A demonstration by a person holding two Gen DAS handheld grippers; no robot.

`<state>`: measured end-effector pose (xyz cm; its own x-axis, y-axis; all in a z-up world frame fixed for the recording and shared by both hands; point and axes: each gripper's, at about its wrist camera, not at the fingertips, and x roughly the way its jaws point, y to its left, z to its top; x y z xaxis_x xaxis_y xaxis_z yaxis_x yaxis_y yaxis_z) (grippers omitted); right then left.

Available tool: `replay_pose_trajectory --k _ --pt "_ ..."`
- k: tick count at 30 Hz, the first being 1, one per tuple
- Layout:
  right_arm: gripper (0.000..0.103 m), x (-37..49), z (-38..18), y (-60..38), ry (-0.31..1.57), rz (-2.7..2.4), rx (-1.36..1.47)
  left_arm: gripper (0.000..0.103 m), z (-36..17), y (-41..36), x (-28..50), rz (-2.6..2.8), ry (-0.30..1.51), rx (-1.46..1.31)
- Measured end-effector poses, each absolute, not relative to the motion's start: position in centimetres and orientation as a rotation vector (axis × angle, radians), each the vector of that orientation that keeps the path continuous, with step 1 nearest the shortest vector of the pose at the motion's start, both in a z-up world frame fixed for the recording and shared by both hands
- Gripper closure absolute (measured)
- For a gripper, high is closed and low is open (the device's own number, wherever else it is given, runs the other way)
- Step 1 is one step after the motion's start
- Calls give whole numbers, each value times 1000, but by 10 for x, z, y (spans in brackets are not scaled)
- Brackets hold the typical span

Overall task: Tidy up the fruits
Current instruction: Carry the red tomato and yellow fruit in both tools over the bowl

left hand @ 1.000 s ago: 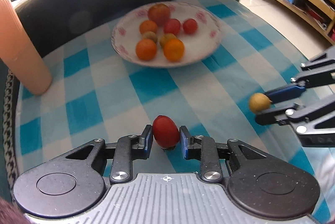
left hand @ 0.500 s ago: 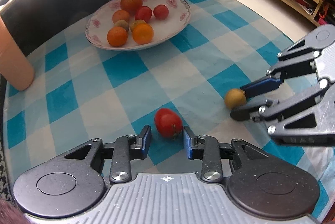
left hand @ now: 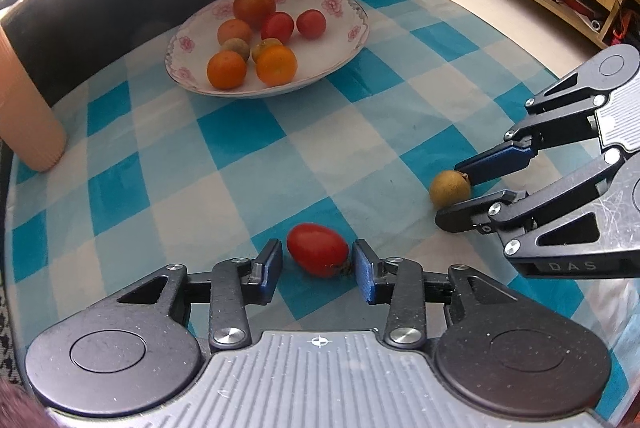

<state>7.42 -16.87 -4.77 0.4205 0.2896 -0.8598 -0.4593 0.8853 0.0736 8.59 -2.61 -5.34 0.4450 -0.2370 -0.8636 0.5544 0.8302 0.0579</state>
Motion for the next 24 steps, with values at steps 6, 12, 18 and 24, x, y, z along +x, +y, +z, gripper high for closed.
replay_pose_trajectory --k 6,12,18,24 --pt "61 75 -47 -169 1036 472 -186 62 -52 -29 86 -510 996 353" --pt "63 77 -48 -167 1031 478 -187 63 -50 -34 83 -526 995 365" --pt "63 81 -45 -165 1018 473 -178 63 -46 -35 85 -525 980 370" --pt "63 86 -39 -162 1003 467 -168 63 -45 -37 87 -520 975 376"
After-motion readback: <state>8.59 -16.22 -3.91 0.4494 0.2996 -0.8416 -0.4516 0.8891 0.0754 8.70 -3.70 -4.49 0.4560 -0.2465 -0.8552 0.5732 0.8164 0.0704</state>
